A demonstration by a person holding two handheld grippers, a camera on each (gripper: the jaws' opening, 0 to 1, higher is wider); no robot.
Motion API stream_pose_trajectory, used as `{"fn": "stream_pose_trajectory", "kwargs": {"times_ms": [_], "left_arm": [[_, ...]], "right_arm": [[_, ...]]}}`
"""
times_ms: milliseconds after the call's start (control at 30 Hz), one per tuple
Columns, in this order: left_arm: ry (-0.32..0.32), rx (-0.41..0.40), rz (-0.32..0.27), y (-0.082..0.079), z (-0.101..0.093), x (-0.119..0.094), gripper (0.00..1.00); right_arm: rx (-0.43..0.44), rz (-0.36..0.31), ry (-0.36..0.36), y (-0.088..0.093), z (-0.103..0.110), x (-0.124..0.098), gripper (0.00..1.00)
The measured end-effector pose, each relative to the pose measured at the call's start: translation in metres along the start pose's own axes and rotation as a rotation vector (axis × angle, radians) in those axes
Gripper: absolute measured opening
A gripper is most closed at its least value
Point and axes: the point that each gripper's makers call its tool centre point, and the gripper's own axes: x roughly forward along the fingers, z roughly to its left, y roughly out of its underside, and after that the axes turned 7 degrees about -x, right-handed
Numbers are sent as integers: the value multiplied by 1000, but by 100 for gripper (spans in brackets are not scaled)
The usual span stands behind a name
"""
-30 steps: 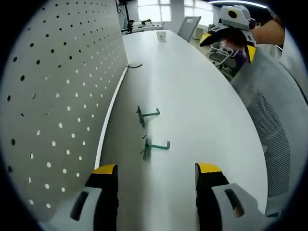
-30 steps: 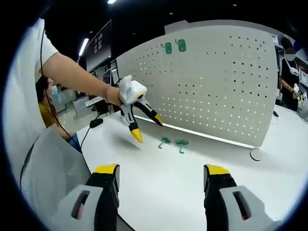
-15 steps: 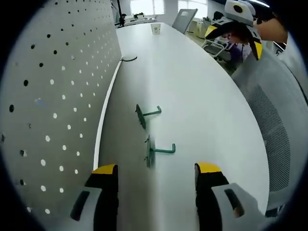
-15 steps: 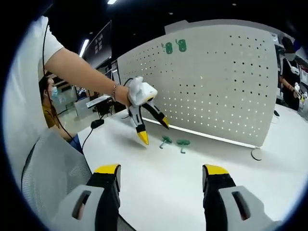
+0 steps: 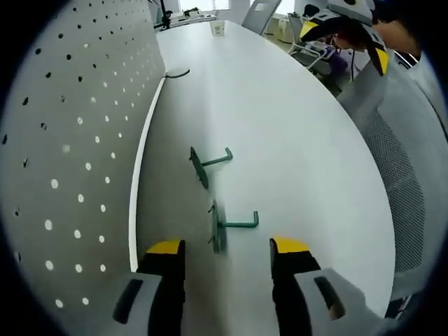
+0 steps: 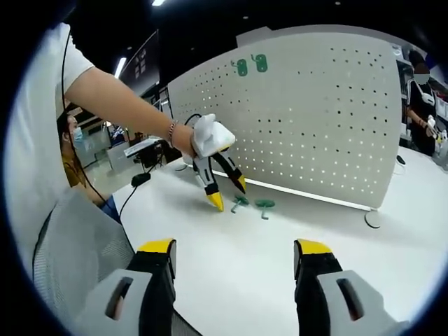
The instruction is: Insert the hook assembly into the mounting plate slot until the hook locks in place.
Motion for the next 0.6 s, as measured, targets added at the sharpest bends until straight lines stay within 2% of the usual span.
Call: {"fn": "stream_pose_trajectory", "kwargs": {"times_ms": [367,467,600], "left_arm": [[11,-29,-6,-2,0,1,49],[11,-33,-9,-3,1,1,47],[1,-47,-16,-3,4,1,41]], "right_arm": [[26,-23,11,-4,-4,-4,61],[19,-14,5,-2,-3,-5,57],[20,-25,7,-4,-3,-5,57]]}}
